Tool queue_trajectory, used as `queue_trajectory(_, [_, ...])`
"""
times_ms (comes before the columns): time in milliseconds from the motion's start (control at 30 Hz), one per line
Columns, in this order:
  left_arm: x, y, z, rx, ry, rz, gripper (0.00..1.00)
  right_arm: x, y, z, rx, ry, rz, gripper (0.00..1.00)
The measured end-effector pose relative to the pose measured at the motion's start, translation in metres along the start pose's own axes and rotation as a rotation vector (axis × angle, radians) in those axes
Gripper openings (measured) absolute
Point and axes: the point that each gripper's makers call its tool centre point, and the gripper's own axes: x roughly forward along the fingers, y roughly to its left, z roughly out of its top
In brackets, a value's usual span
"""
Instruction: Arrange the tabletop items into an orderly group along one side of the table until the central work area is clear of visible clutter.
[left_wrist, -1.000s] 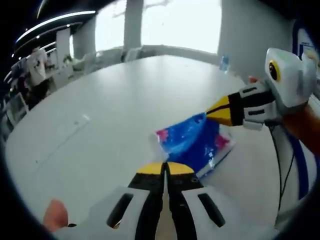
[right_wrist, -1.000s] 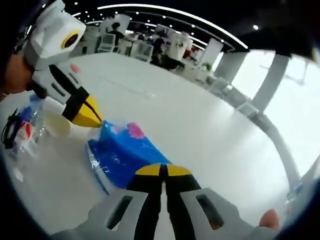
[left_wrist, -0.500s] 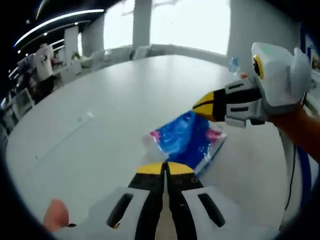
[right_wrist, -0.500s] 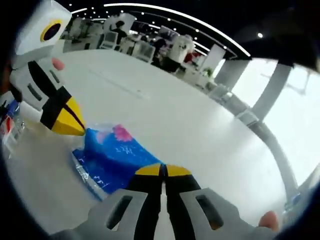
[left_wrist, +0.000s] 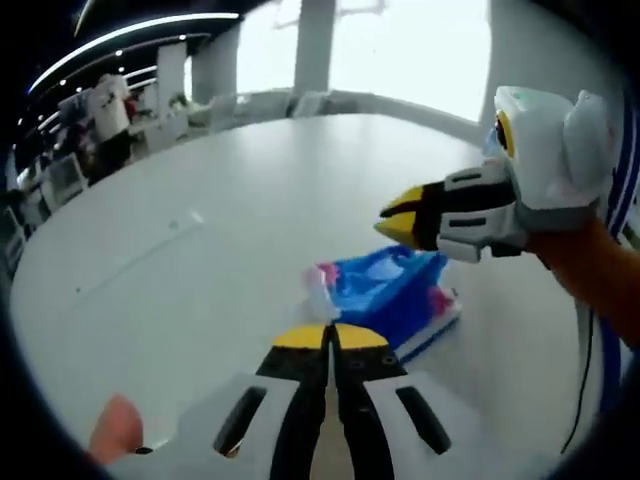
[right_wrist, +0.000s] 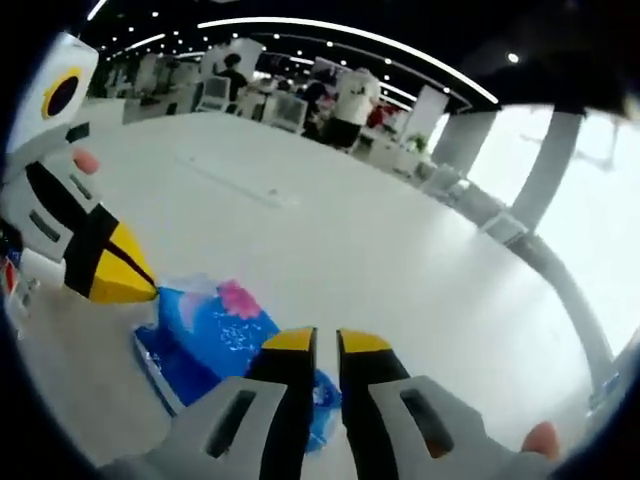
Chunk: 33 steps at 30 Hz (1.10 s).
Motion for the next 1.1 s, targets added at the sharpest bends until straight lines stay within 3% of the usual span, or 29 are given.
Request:
queue_trajectory(67, [0.000,-0.001,0.000,-0.014,0.000,-0.002,0.00,-0.008,-0.007,0.009,0.087,-0.059,-0.017,0.11])
queue_trajectory(133, [0.001,-0.001,-0.001,-0.015,0.003,-0.002,0.00,-0.018,-0.014,0.010,0.138,-0.076,-0.038,0.12])
queue_trajectory(333, [0.000,0.003,0.000,-0.018,0.001,0.012,0.00,-0.043,-0.019,-0.017,0.191,-0.044,-0.069,0.20])
queue_trajectory(433, [0.000,0.003,0.001,-0.017,0.000,0.014,0.00,-0.059,-0.012,-0.029,0.280,-0.065,-0.064,0.23])
queue_trajectory(500, [0.001,0.003,0.001,-0.018,-0.001,0.015,0.00,-0.065,-0.006,-0.034,0.286,-0.063,-0.061,0.25])
queue_trajectory(700, [0.002,0.001,0.001,-0.018,-0.001,0.016,0.00,-0.070,0.006,-0.047,0.342,-0.037,-0.066,0.30])
queue_trajectory(933, [0.002,0.001,0.000,-0.015,0.002,0.020,0.00,-0.061,0.015,-0.063,0.344,0.018,-0.060,0.26])
queue_trajectory(1100, [0.002,0.001,-0.001,-0.015,0.004,0.019,0.00,-0.057,0.018,-0.066,0.328,0.029,-0.038,0.11])
